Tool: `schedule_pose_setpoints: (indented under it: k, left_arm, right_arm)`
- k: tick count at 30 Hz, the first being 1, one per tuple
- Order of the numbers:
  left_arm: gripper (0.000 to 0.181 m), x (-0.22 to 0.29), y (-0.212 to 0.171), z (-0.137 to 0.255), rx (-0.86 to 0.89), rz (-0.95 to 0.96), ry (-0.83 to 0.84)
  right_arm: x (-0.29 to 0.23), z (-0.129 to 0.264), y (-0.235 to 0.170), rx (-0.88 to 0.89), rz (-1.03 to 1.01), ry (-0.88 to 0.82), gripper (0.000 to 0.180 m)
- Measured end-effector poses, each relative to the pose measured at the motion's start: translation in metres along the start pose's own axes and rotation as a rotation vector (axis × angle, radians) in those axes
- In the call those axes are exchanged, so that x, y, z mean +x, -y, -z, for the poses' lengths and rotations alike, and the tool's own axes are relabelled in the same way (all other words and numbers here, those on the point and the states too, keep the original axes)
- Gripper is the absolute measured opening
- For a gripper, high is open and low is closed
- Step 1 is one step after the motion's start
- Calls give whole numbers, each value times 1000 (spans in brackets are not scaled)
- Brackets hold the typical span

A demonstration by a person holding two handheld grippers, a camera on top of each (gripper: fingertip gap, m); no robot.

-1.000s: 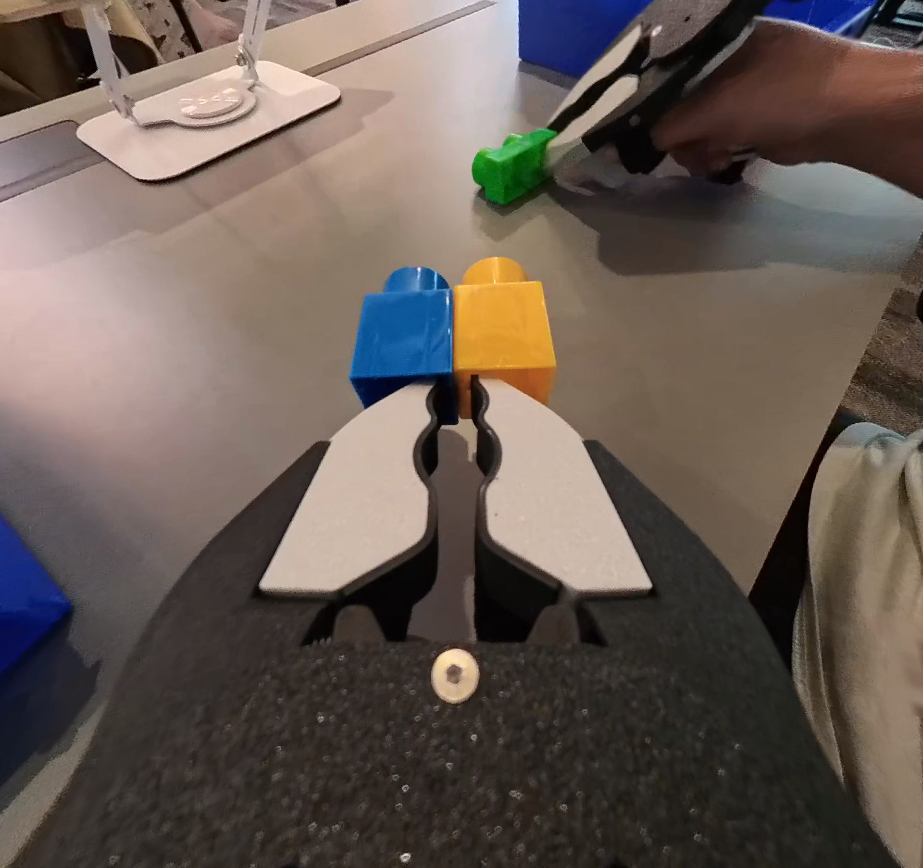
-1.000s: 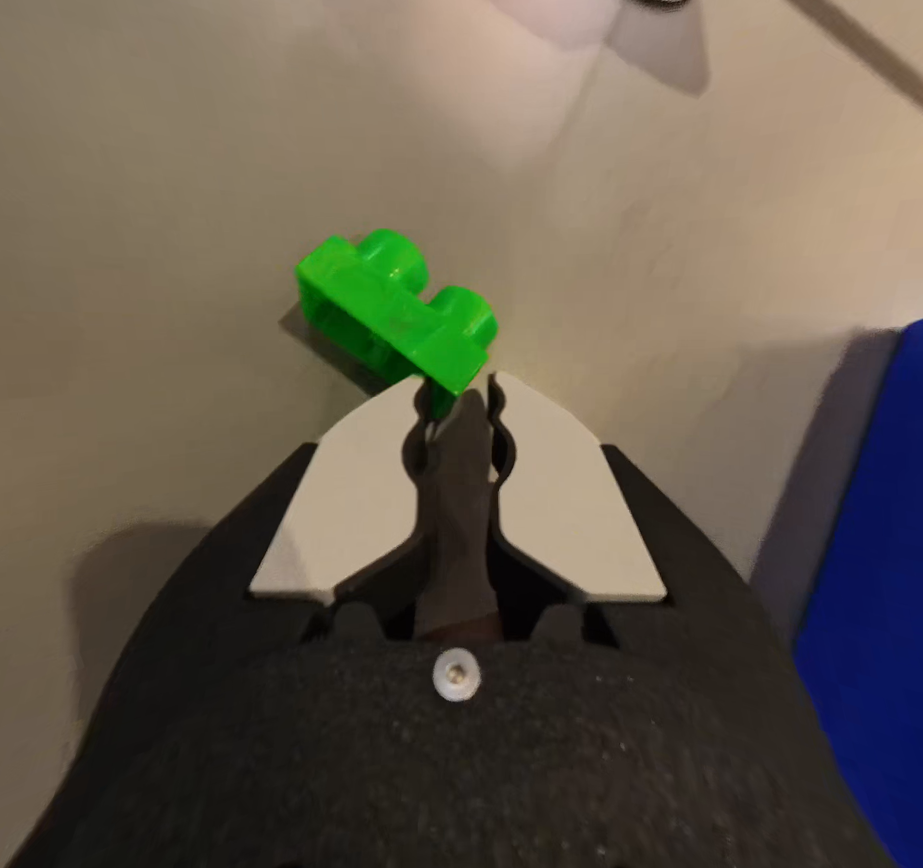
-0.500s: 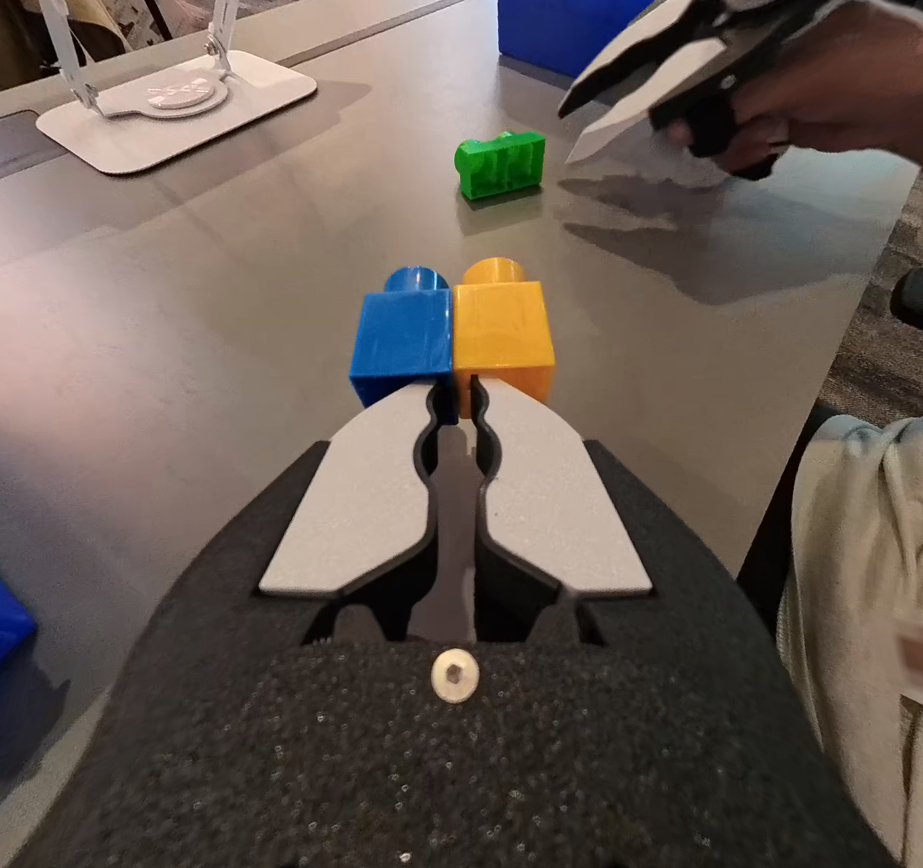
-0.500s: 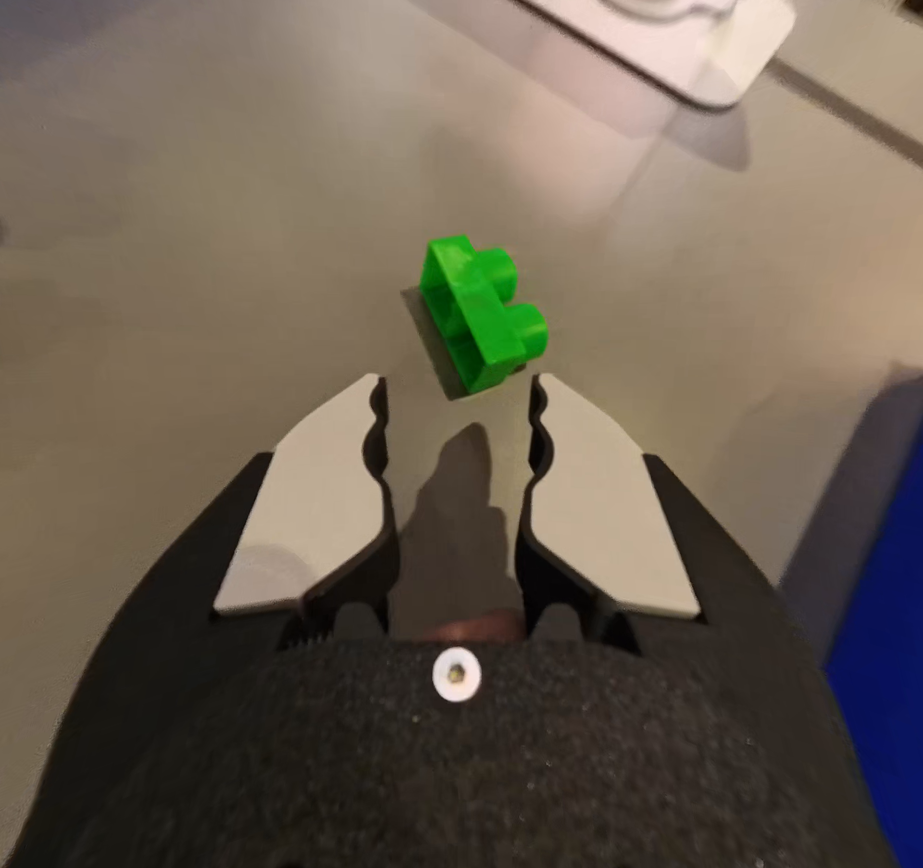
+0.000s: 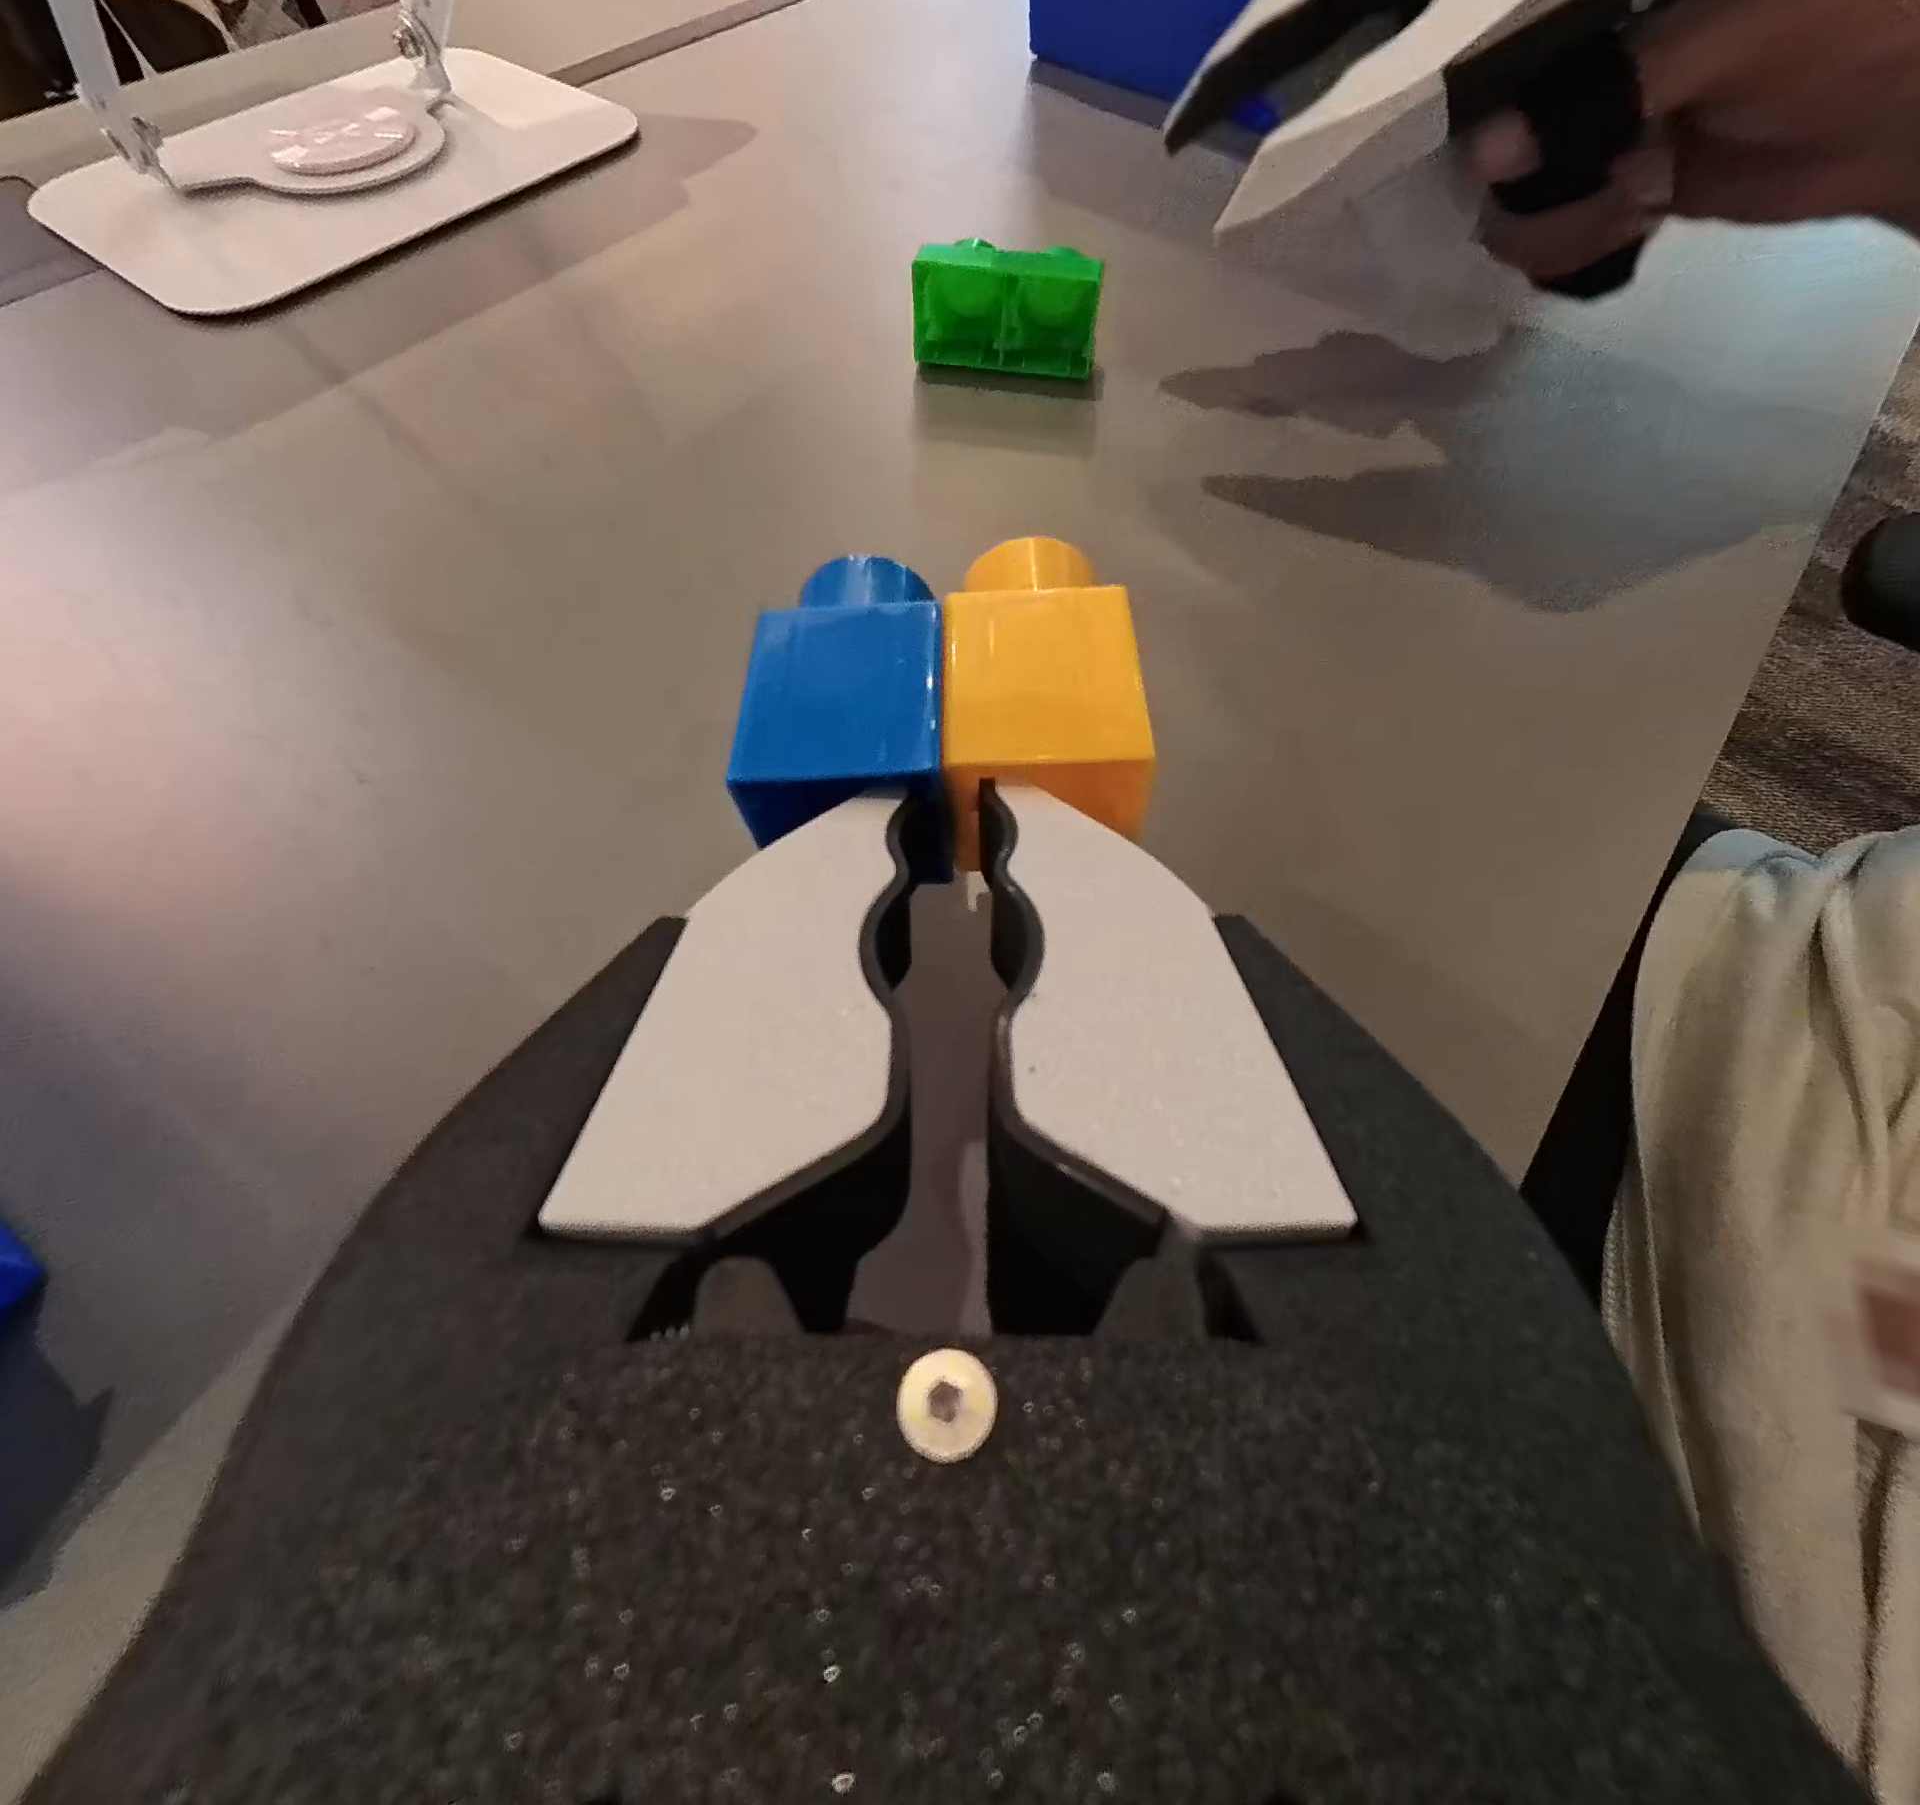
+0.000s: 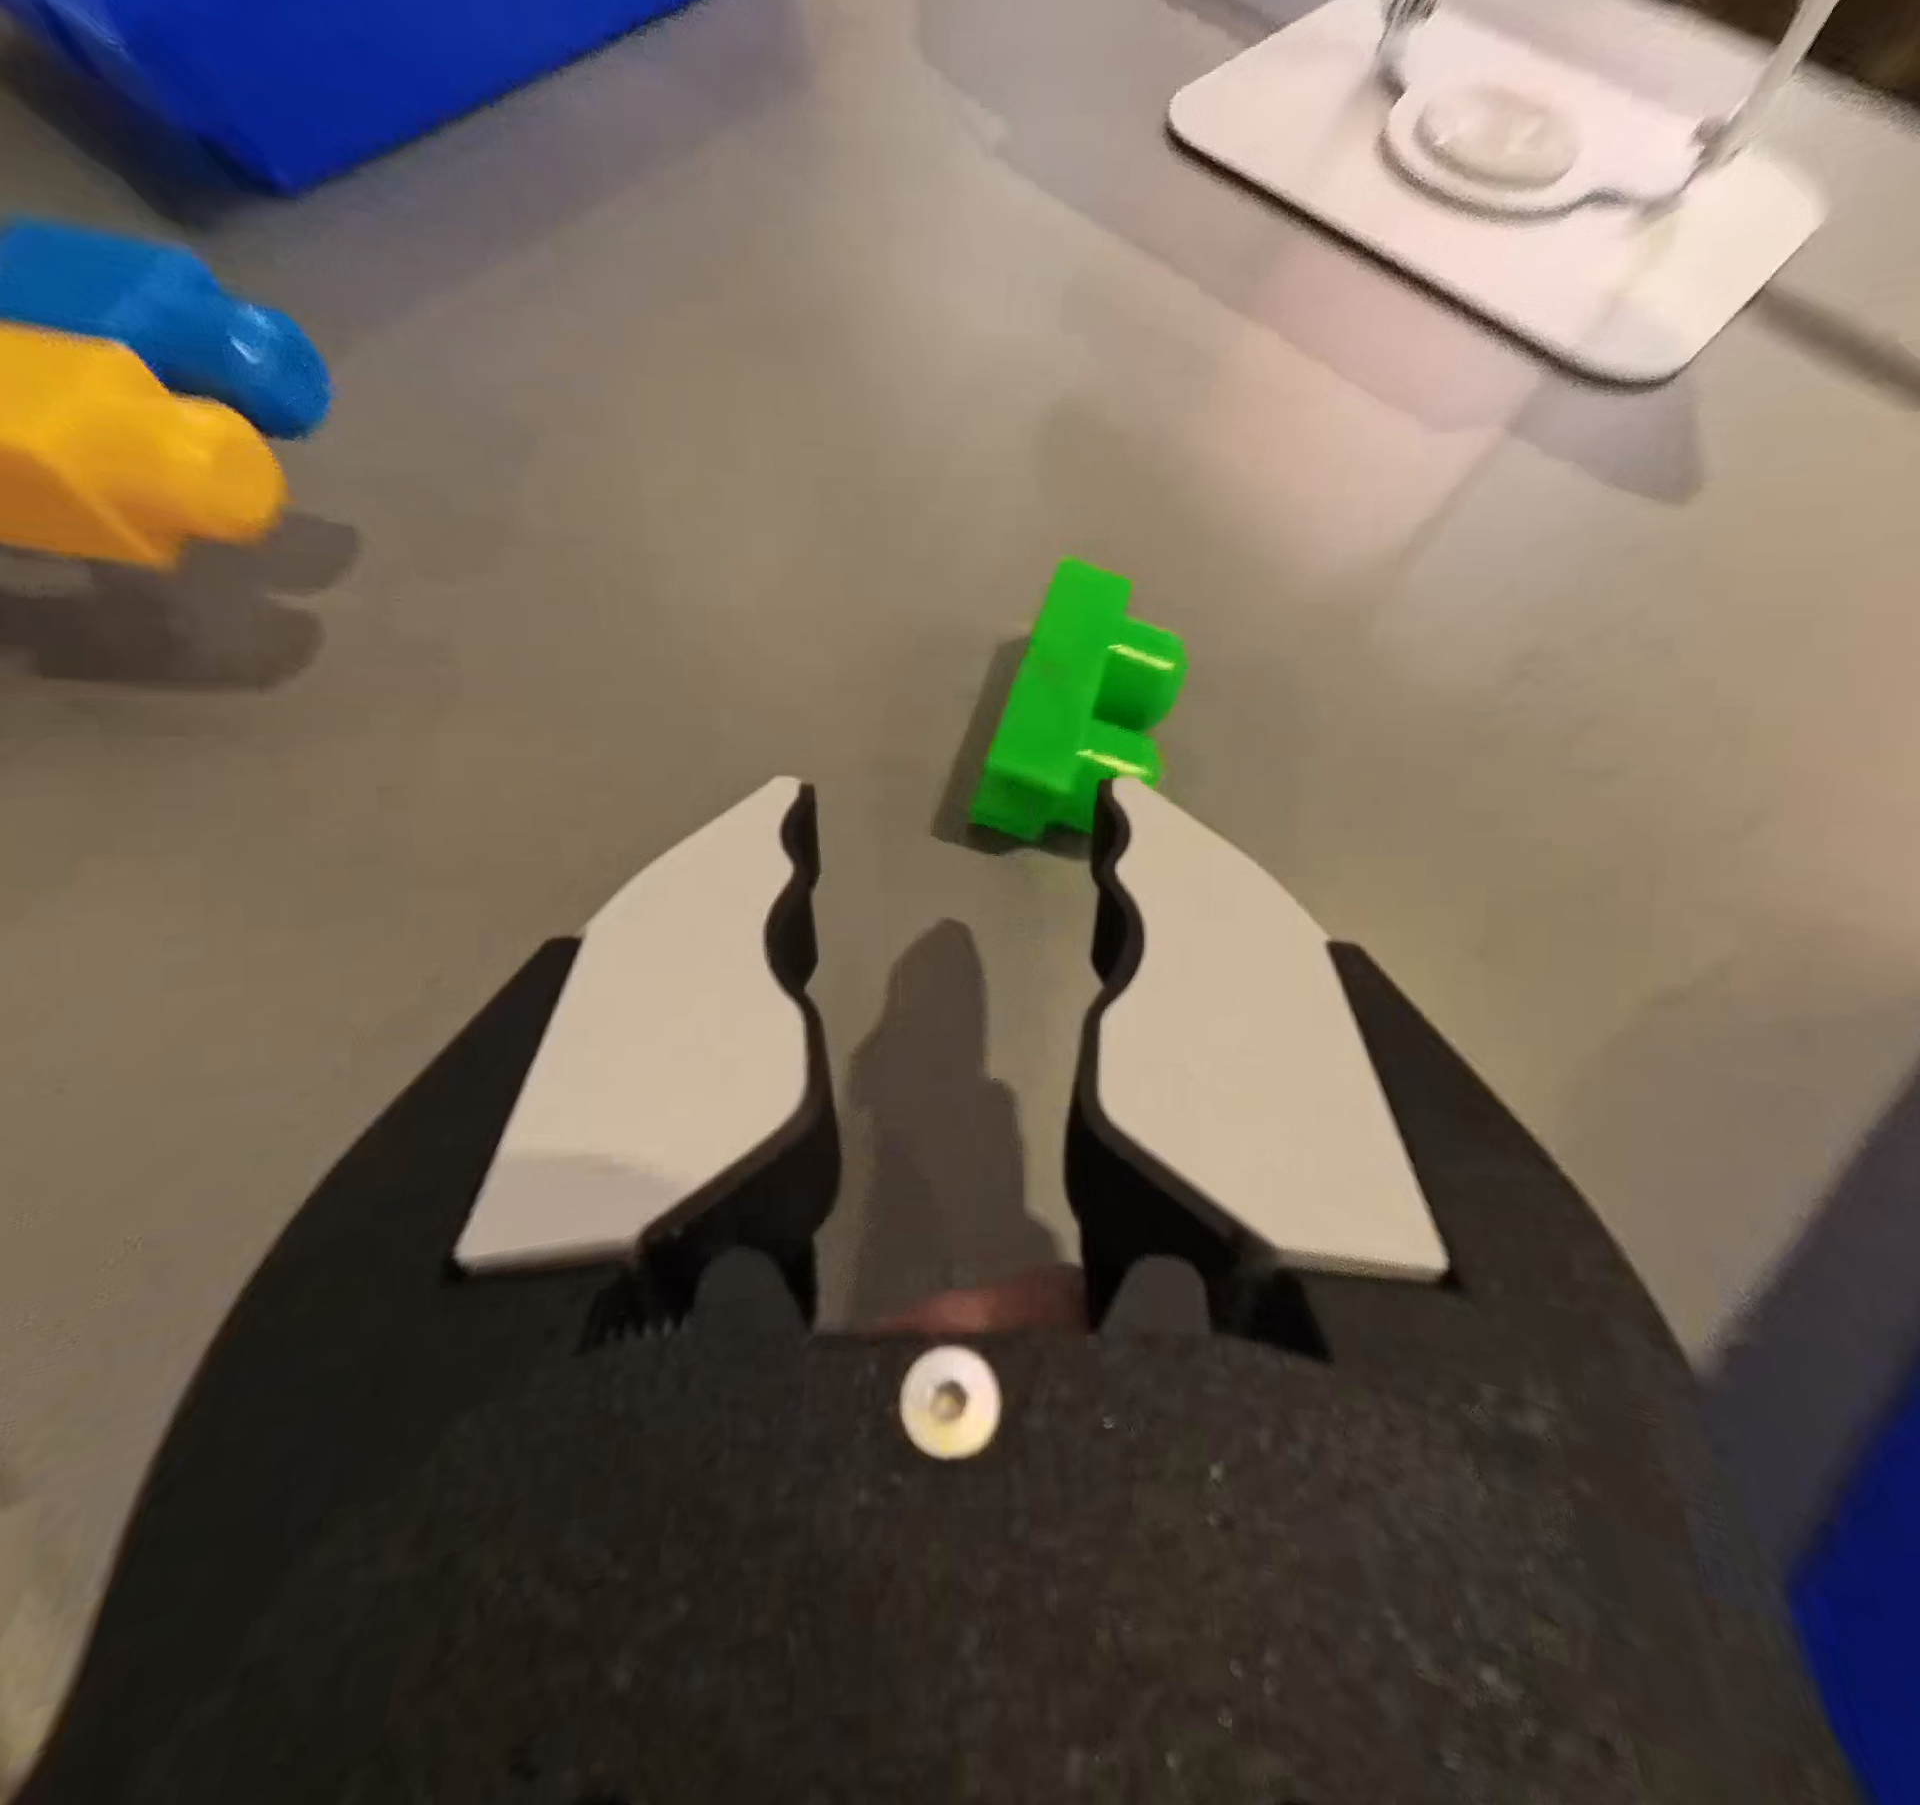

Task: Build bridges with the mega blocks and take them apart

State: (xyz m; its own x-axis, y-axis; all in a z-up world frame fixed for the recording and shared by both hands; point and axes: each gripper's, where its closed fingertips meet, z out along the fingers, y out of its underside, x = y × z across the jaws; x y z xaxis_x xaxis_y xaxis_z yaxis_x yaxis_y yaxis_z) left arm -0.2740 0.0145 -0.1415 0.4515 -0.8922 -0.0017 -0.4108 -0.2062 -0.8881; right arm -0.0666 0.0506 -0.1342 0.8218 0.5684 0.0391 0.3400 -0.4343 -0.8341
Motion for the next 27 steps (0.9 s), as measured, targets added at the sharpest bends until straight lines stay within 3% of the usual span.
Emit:
schedule_pose_setpoints:
  k: [4, 10, 17, 27]
  left_arm:
    - [9, 2, 3, -3, -2, -9, -8]
    - [9, 7, 6, -6, -3, -27, -23]
    - [9, 9, 3, -6, -12, -35, -27]
    - [9, 10, -3, -5, -29, -29, -30]
  right_arm:
    - [33, 1, 1, -129, 211, -32, 55]
    - [47, -6, -1, -368, 334, 159, 63]
    - [39, -22, 10, -395, 791, 339, 69]
    - [50, -55, -16, -440, 848, 461, 68]
